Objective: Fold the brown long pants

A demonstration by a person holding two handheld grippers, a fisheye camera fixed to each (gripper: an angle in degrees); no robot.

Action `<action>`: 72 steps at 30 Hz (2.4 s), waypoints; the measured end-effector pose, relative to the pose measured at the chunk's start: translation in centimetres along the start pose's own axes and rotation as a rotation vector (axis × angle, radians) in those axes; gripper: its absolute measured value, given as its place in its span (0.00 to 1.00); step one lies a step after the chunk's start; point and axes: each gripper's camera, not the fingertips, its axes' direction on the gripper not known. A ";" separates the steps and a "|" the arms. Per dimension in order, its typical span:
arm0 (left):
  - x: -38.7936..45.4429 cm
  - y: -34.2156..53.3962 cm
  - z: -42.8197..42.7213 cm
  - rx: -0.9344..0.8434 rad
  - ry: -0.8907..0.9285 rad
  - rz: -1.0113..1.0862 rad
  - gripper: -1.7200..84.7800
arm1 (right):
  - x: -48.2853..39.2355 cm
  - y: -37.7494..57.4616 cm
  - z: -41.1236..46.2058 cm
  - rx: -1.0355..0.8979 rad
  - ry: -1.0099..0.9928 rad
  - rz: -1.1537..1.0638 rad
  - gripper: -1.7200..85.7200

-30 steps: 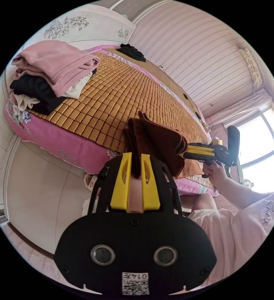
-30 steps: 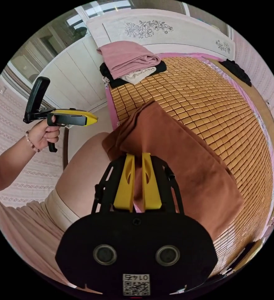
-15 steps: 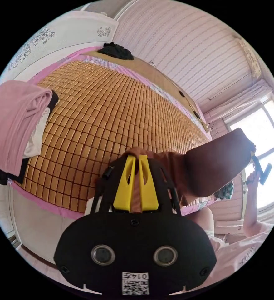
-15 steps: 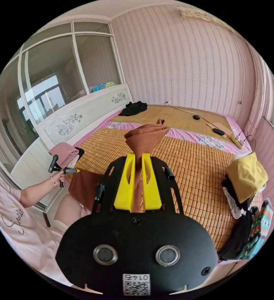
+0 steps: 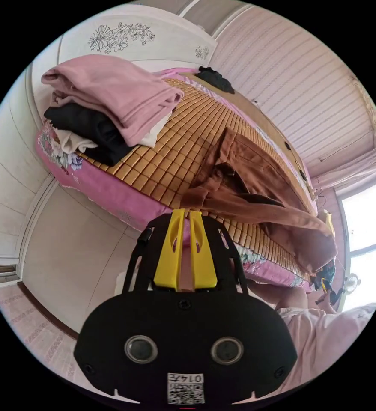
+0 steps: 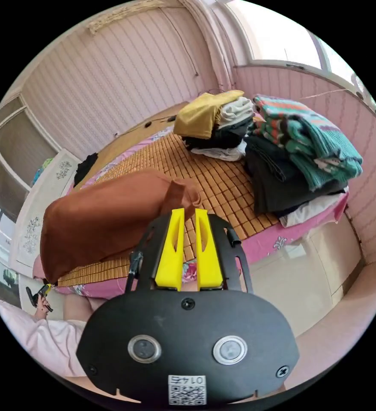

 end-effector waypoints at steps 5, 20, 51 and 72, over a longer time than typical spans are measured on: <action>-0.1 0.4 -0.6 0.006 -0.019 -0.042 0.02 | 2.4 1.8 1.2 -0.081 0.052 0.067 0.05; 16.1 -16.0 9.7 -0.083 -0.172 0.280 0.17 | -12.5 -13.1 14.1 -0.235 0.211 -0.283 0.23; 18.6 -27.5 16.8 -0.041 -0.420 0.194 0.08 | -24.9 -28.2 18.8 -0.110 0.098 -0.394 0.07; 20.0 -5.6 15.8 -0.237 -0.131 0.371 0.08 | -17.8 -8.0 9.4 -0.156 -0.122 -0.357 0.04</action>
